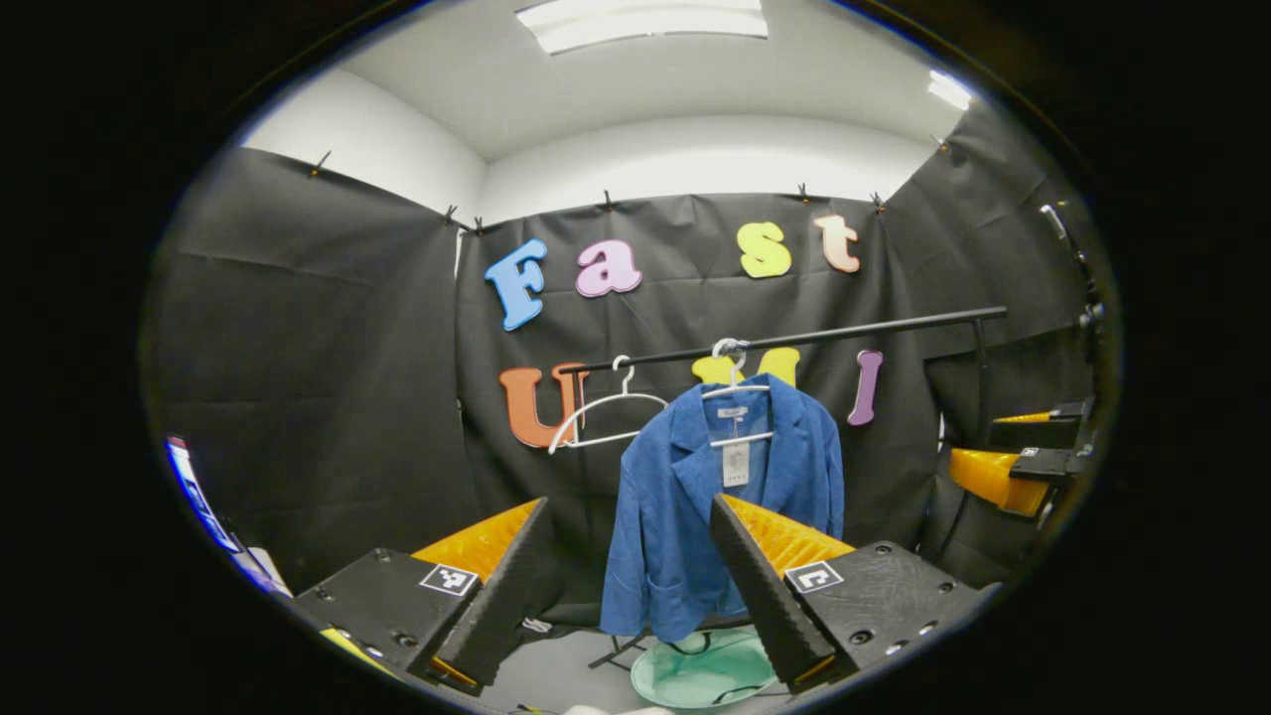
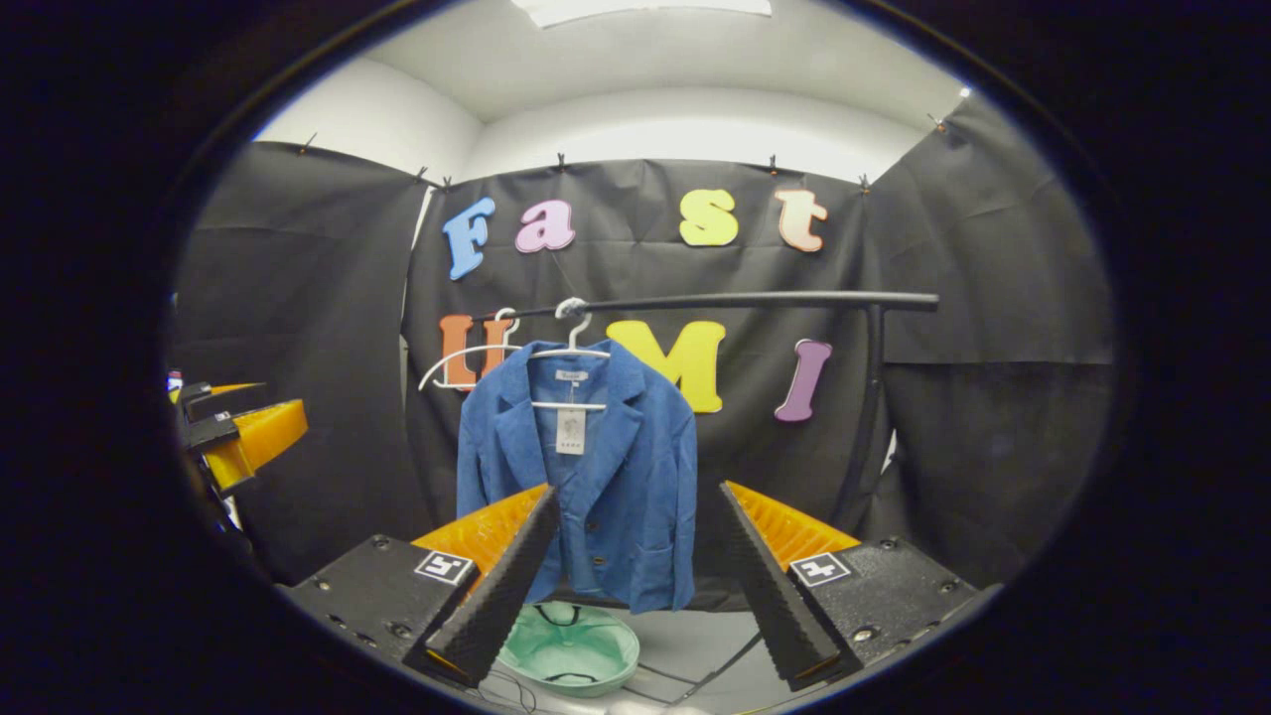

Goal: Grasp the clothes on the hanger with both hands and then place them into the laundry hamper below.

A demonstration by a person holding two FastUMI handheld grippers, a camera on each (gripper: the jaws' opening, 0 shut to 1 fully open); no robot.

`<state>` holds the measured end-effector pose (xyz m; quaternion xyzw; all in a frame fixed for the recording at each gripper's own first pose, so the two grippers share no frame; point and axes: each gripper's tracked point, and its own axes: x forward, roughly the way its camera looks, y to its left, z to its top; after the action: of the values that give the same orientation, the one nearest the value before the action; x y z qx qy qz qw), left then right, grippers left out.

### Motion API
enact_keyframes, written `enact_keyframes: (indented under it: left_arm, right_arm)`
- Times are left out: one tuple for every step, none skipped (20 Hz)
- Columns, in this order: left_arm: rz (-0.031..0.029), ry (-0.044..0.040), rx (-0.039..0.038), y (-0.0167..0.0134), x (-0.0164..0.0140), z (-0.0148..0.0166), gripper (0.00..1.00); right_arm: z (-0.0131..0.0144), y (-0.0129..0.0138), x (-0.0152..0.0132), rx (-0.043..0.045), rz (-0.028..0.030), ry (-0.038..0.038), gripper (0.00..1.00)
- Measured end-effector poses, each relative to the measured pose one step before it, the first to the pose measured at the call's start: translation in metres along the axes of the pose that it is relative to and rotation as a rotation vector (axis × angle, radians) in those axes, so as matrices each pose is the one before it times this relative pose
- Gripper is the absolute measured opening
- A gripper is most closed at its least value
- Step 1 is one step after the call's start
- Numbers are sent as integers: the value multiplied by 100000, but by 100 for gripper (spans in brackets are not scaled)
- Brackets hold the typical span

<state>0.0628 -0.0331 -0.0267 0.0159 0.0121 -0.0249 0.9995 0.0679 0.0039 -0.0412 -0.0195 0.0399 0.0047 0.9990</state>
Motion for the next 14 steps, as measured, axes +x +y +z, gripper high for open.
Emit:
enact_keyframes:
  left_arm:
    - [418, 734, -729, -371, 1009, -269, 100]
    - [300, 490, -1129, -426, 1200, -269, 100]
    - [371, -931, -802, -348, 1063, 95, 99]
    - [858, -1164, -400, -155, 1174, 24, 97]
    - [568, -567, 361, -280, 1194, -130, 97]
    - [684, 123, 725, -187, 1256, -462, 100]
    - [424, 58, 623, -348, 1217, -340, 100]
    - [623, -38, 274, -306, 1319, -256, 100]
    - [360, -186, 23, -434, 1420, -371, 100]
    - [-25, -95, -79, -550, 1384, -379, 100]
    - [-4, -370, -39, -516, 1475, -371, 100]
    - [-361, 393, -234, -577, 1624, -641, 100]
    - [-691, 173, -303, -694, 1535, -526, 100]
    - [-652, 734, -449, -654, 1475, -643, 98]
  right_arm:
    - [-79, -47, 1458, 579, 1252, 418, 100]
    - [-34, -120, 1370, 434, 1082, 131, 100]
    - [107, -204, 1404, -3, 763, -752, 100]
    - [-27, -297, 1477, -468, 394, -590, 100]
    - [-161, -280, 1660, -633, 580, 302, 100]
    - [-437, -172, 1681, -64, 725, 545, 100]
    - [-239, -178, 1623, 302, 654, 473, 100]
    - [-210, -268, 1608, 121, 441, 274, 100]
    - [-176, -228, 1695, -184, 180, 357, 100]
    - [-378, -229, 1749, -219, 193, 610, 100]
    - [-105, -28, 1790, 63, 472, -199, 100]
    - [-125, -67, 1799, 55, 313, 168, 100]
    - [-66, 27, 1790, 16, 268, 36, 100]
    - [-32, 54, 1609, 146, 690, -185, 100]
